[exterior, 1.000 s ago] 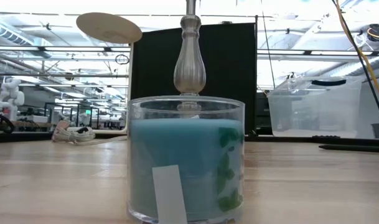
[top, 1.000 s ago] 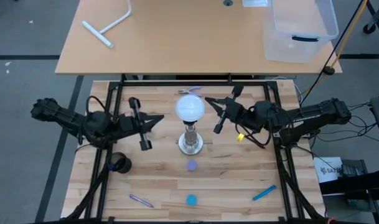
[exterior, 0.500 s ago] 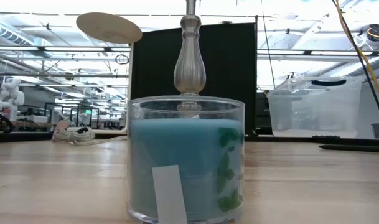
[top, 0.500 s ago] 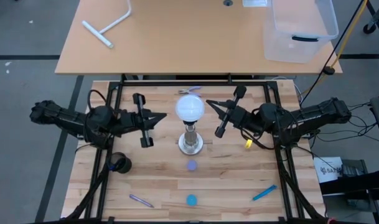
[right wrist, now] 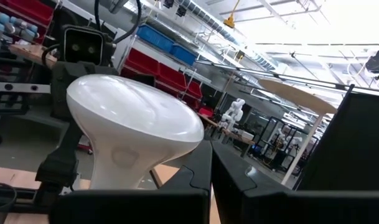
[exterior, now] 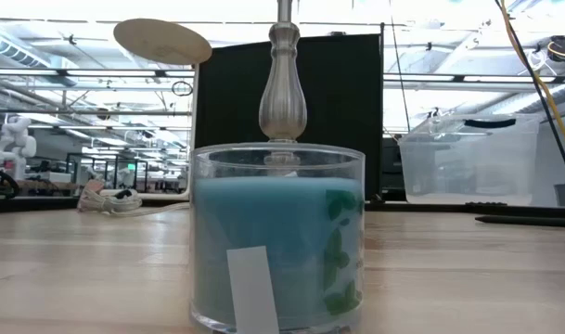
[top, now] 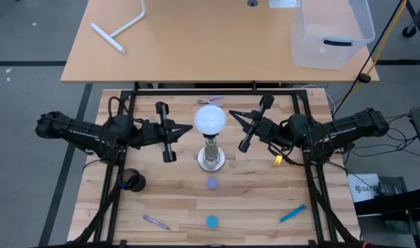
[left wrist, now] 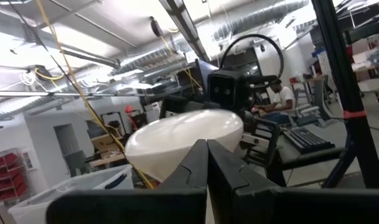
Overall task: Screw lightbulb
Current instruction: Insert the lightbulb into the silver lamp socket
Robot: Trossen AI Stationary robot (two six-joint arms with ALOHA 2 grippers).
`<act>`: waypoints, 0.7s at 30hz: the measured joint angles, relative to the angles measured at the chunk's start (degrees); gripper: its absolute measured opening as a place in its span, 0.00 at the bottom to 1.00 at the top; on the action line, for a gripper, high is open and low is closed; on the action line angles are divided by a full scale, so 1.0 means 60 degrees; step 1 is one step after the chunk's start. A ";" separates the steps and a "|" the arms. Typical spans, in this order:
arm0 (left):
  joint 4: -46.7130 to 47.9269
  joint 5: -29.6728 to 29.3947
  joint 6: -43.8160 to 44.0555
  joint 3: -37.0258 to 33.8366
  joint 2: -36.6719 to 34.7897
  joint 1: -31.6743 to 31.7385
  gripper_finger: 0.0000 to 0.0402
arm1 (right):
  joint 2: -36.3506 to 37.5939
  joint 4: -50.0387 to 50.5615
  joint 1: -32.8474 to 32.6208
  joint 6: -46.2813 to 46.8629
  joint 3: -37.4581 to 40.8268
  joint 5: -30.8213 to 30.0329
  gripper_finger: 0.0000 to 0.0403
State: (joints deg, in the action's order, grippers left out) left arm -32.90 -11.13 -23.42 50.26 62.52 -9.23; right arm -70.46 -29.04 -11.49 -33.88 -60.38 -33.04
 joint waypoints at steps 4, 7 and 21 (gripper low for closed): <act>0.0036 -0.0001 -0.0004 0.0050 0.0019 0.0000 0.00 | 0.0000 0.0003 0.0000 0.0024 0.0000 0.0033 0.00; 0.0030 -0.0001 -0.0001 0.0050 0.0019 0.0000 0.00 | 0.0000 -0.0041 -0.0007 0.0024 0.0000 0.0253 0.00; 0.0037 0.0043 0.0117 0.0050 0.0019 0.0000 0.00 | -0.0007 -0.0415 0.0261 0.0105 0.0000 0.0420 0.00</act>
State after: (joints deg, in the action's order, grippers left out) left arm -32.68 -10.87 -22.72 50.57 62.63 -9.23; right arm -70.50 -31.53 -9.92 -33.25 -60.38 -30.52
